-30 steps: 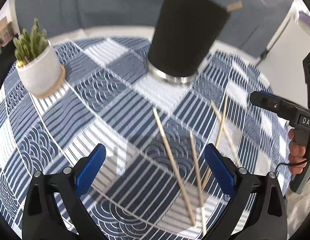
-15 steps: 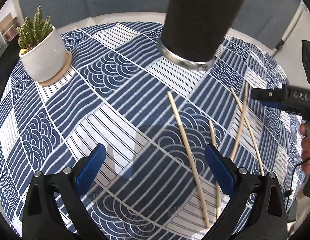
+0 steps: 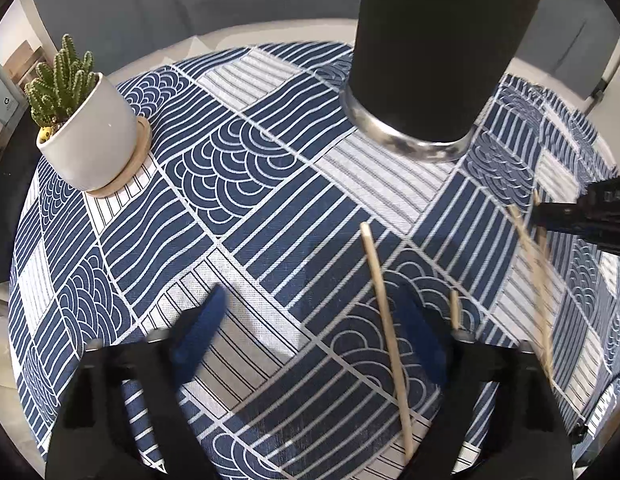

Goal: Organize utensils
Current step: 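Close the left tool on a stick while the right tool grips another, then raise the left tool's stick over the cup while the right tool carries its stick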

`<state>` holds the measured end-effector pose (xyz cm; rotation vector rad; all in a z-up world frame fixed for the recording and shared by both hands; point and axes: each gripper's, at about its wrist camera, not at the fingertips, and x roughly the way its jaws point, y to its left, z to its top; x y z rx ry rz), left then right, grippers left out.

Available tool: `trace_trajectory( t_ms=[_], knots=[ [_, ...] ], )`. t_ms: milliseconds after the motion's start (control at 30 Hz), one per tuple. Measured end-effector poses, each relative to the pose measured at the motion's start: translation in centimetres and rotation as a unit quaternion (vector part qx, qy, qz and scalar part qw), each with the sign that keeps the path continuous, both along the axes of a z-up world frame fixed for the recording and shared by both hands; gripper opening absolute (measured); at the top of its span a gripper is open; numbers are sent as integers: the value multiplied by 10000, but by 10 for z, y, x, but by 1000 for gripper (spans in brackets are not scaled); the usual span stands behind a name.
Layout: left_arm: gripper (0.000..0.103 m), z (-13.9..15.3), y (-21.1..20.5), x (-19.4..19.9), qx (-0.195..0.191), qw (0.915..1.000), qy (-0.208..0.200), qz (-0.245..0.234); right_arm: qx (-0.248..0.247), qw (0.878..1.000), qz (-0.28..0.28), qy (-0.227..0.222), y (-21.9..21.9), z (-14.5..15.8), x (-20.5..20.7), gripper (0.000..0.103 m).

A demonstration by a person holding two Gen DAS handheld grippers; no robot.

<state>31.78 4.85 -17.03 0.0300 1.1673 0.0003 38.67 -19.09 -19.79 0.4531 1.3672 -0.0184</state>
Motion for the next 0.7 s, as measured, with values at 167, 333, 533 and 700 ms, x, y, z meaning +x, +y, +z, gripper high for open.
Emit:
trace_trajectory(
  t_ms=[167, 333, 533, 700],
  knots=[
    [49, 3, -3, 5, -54, 10000, 2, -8, 96, 9998, 106, -119, -9, 5, -3, 5],
    [10, 5, 4, 2, -105, 9999, 40, 78, 305, 9983, 217, -457, -24, 26, -10, 5],
    [5, 6, 23, -6, -654, 9974, 191, 234, 190, 9950, 420, -881, -33, 58, -15, 5],
    [5, 18, 32, -8, -772, 9967, 140, 185, 191, 9891, 562, -1344, -28, 85, -17, 5]
  ],
)
